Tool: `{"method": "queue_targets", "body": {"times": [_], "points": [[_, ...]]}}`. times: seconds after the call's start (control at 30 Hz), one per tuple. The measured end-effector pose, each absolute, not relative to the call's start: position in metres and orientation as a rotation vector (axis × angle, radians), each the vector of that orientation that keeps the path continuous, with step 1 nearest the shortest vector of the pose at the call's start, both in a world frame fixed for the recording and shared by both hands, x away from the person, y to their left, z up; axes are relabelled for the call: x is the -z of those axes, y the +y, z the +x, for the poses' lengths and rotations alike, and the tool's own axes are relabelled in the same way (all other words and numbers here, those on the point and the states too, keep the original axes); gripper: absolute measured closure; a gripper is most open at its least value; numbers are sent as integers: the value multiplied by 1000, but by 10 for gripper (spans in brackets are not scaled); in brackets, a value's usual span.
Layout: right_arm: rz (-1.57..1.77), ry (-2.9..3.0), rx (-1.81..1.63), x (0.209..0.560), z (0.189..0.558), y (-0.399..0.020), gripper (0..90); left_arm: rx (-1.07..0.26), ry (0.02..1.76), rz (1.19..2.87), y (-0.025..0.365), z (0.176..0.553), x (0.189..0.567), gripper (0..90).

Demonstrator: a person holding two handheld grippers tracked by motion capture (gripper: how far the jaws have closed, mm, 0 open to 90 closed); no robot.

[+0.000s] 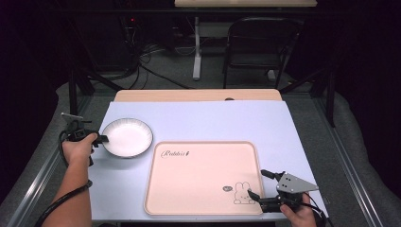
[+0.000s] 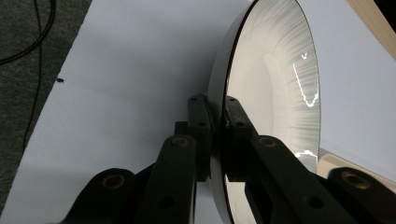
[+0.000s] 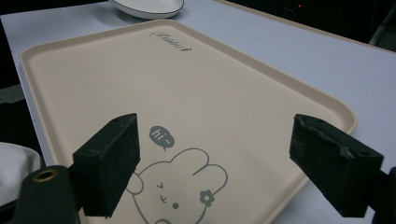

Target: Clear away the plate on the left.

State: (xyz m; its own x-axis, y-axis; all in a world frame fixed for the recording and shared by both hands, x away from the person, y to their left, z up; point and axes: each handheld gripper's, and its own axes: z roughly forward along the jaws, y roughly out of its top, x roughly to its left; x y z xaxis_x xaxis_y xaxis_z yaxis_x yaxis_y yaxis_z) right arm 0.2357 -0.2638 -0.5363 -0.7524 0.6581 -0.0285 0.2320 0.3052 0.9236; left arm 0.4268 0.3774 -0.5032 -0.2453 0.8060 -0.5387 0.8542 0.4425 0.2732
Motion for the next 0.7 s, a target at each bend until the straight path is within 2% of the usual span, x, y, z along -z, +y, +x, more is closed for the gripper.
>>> {"method": "queue_targets", "body": {"times": [0.7], "points": [[797,2176,-1438,536,236,-264,153,61,2071,1363,389,421,478,835]]}}
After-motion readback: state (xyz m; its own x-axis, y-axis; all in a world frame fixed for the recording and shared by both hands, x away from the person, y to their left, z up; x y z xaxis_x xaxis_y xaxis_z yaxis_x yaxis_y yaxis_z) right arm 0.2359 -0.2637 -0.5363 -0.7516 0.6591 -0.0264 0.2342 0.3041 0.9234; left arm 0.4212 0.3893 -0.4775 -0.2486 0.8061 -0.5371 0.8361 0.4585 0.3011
